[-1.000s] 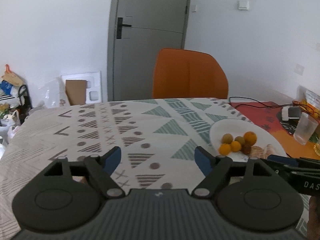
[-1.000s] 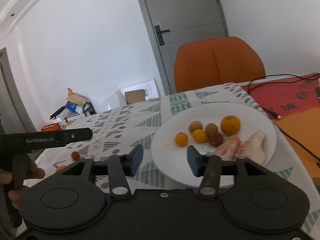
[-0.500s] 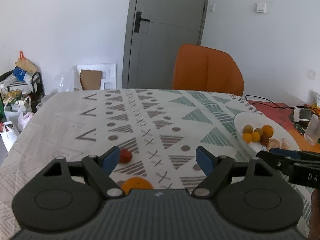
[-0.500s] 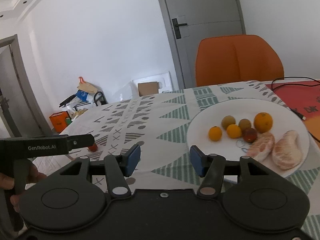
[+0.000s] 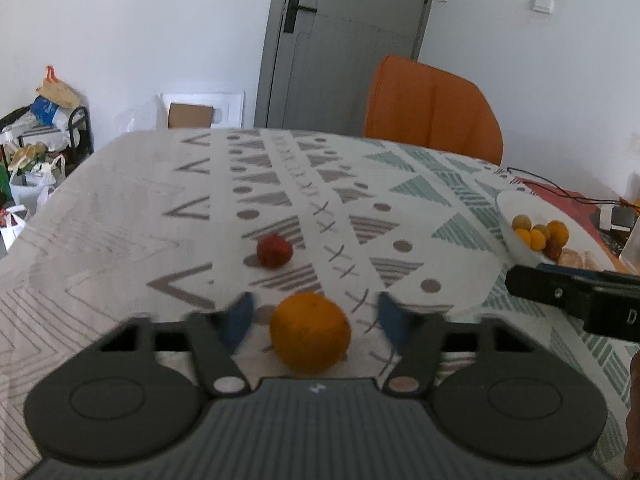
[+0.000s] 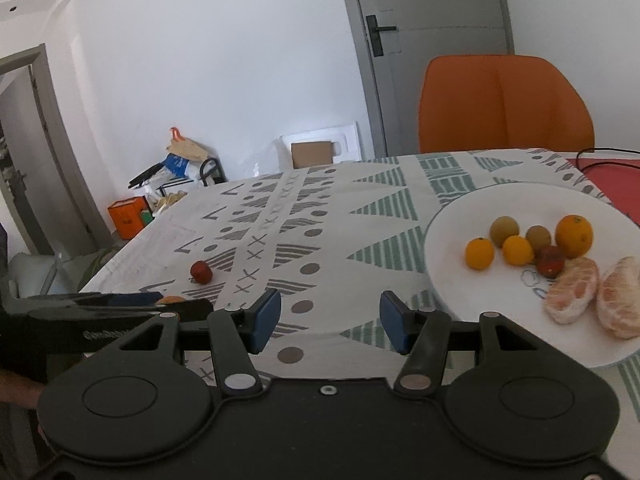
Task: Organize fruits
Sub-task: 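Grasp the large orange with the left tool, then grasp the last red plum with the right tool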
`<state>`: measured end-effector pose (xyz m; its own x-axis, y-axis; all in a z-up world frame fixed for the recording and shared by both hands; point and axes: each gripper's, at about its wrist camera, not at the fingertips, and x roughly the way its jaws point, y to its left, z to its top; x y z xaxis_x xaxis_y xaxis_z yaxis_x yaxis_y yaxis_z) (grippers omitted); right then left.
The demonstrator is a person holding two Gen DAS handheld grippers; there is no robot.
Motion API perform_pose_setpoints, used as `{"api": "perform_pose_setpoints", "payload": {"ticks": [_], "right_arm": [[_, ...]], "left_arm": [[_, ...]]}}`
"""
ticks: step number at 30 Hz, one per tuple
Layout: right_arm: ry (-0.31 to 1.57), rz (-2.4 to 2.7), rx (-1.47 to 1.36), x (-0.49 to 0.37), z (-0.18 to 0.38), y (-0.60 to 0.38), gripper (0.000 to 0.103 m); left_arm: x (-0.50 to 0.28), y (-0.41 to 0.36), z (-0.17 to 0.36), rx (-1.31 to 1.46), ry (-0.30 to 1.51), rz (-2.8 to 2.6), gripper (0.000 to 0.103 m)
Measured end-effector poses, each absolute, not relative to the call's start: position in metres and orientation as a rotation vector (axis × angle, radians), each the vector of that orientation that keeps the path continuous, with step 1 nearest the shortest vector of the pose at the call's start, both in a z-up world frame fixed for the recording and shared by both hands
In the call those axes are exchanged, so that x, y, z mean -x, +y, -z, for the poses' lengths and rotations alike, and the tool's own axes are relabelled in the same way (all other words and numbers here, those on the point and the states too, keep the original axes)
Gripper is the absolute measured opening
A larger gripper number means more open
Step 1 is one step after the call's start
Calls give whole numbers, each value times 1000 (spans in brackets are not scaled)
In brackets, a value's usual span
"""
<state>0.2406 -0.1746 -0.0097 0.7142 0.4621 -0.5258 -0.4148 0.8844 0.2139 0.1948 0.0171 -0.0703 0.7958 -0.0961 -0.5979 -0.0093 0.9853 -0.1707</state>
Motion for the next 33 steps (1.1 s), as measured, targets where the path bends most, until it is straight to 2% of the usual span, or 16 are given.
{"api": "perform_pose_setpoints", "payload": {"ticks": [1, 33], "right_arm": [[608, -492, -80, -241, 10, -172, 55], [690, -712, 63, -285, 13, -39, 54]], "left_arm": [[-195, 20, 73, 180, 662, 52, 40], [-172, 131, 60, 327, 569, -153, 39]]}}
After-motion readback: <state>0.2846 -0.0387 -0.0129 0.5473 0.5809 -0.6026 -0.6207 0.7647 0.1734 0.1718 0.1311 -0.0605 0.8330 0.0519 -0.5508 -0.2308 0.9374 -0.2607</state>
